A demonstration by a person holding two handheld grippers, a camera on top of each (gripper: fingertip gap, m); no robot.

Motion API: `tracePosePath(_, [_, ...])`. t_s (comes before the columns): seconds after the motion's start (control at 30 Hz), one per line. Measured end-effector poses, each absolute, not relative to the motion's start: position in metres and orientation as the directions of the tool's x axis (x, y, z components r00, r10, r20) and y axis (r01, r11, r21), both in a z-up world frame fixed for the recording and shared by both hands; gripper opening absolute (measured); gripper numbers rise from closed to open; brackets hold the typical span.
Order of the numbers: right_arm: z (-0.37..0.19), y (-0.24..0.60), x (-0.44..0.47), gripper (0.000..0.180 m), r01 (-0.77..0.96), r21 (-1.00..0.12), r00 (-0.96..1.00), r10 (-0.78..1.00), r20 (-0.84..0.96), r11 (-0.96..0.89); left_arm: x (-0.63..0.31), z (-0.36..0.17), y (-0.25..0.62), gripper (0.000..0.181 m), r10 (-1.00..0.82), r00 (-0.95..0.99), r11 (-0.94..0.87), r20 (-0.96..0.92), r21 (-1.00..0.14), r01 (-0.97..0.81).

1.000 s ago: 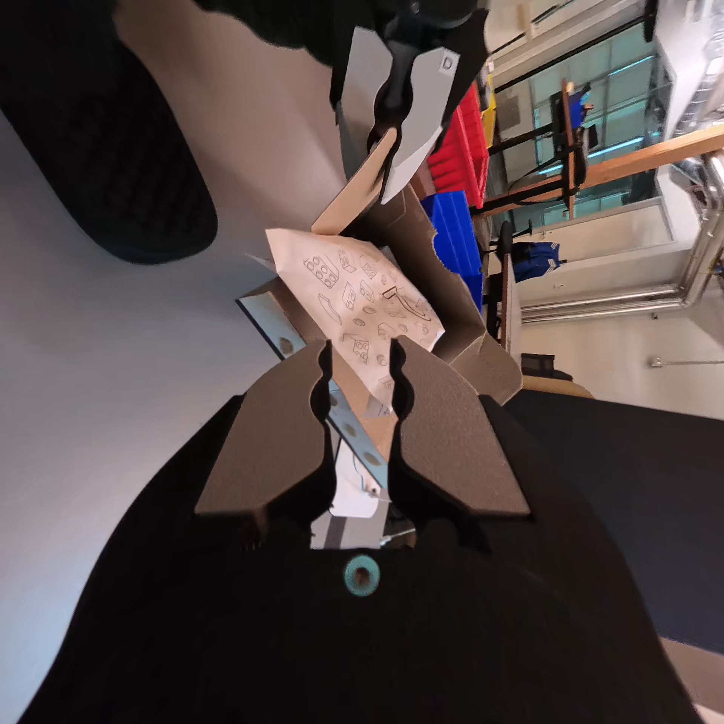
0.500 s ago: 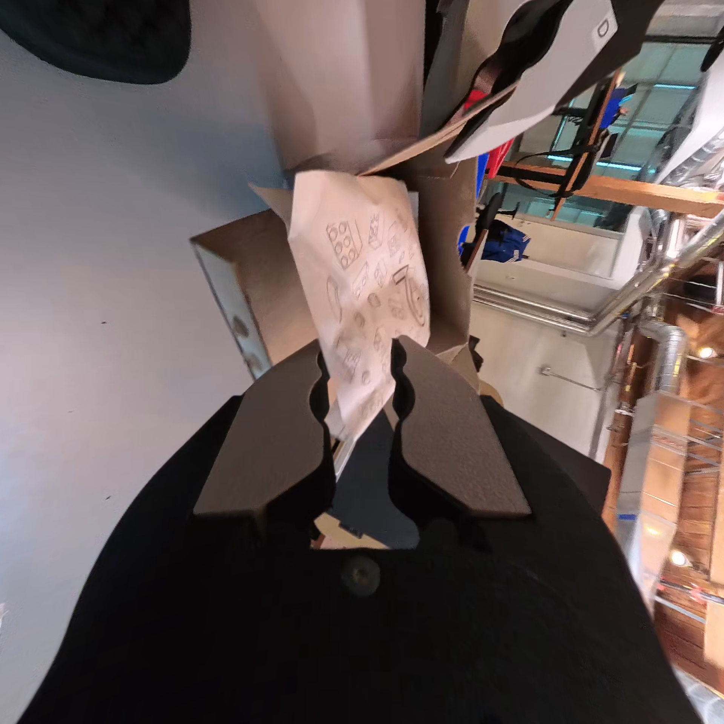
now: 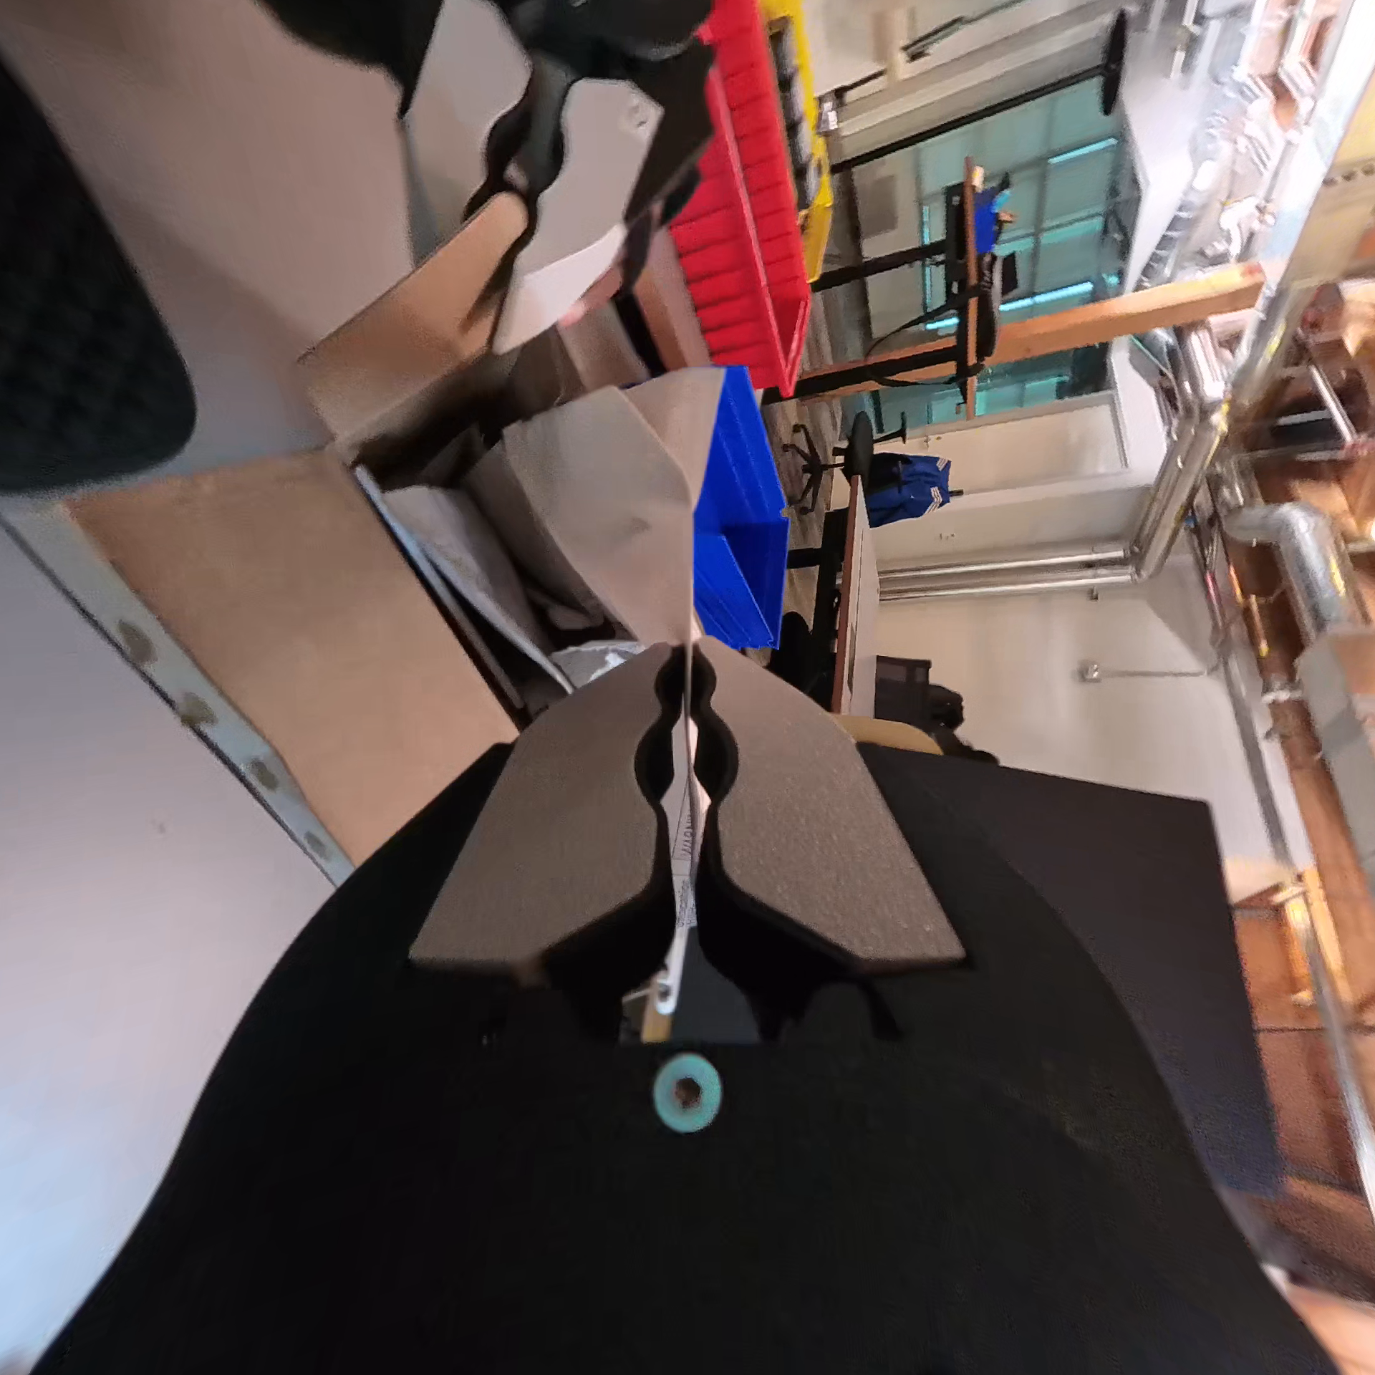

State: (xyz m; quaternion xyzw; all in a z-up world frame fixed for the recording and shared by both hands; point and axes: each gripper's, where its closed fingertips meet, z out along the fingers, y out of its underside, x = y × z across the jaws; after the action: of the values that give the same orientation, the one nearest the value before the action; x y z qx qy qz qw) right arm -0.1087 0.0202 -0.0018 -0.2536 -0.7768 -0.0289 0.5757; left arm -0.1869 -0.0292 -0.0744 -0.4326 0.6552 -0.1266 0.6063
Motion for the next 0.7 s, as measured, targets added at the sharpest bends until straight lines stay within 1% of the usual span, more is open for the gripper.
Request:
tracePosePath(0.07, [0.002, 0.018, -0.114, 0.0, 0.42, -0.31, -0.143, 0.399, 0.905, 0.853, -0.188, -0.073, -0.029, 0.011, -0.723, 0.118, 0.594, -0.68, -0.7, -0.397])
tracePosePath(0.17, [0.008, 0.017, -0.125, 0.0, 0.405, -0.292, -0.065, 0.346, 0.936, 0.866, -0.192, -0.069, -0.028, 0.01, -0.734, 0.126, 0.591, -0.668, -0.718, -0.367])
tracePosePath(0.3, [0.003, 0.018, -0.14, 0.0, 0.357, -0.228, -0.1, 0.28, 0.955, 0.906, -0.198, -0.058, -0.035, 0.01, -0.763, 0.116, 0.585, -0.636, -0.756, -0.295])
tracePosePath(0.43, [-0.005, 0.018, -0.16, 0.0, 0.33, -0.231, -0.18, 0.301, 0.936, 0.915, -0.205, -0.047, -0.04, 0.01, -0.797, 0.104, 0.566, -0.595, -0.796, -0.215])
tracePosePath(0.47, [-0.015, 0.018, -0.164, 0.001, 0.34, -0.25, -0.259, 0.346, 0.902, 0.907, -0.207, -0.045, -0.041, 0.01, -0.803, 0.104, 0.561, -0.587, -0.803, -0.2])
tracePosePath(0.5, [-0.02, 0.019, -0.167, 0.0, 0.373, -0.296, -0.303, 0.417, 0.857, 0.88, -0.209, -0.044, -0.04, 0.009, -0.806, 0.107, 0.559, -0.583, -0.807, -0.19])
tracePosePath(0.53, [-0.019, 0.02, -0.172, 0.0, 0.39, -0.346, -0.308, 0.475, 0.824, 0.853, -0.211, -0.043, -0.04, 0.009, -0.81, 0.108, 0.554, -0.577, -0.812, -0.182])
tracePosePath(0.6, [-0.028, 0.02, -0.176, 0.0, 0.447, -0.409, -0.393, 0.586, 0.709, 0.795, -0.214, -0.042, -0.041, 0.009, -0.818, 0.106, 0.546, -0.565, -0.822, -0.163])
tracePosePath(0.7, [-0.019, 0.023, -0.187, 0.0, 0.456, -0.461, -0.415, 0.64, 0.646, 0.761, -0.219, -0.041, -0.045, 0.01, -0.831, 0.094, 0.535, -0.548, -0.835, -0.13])
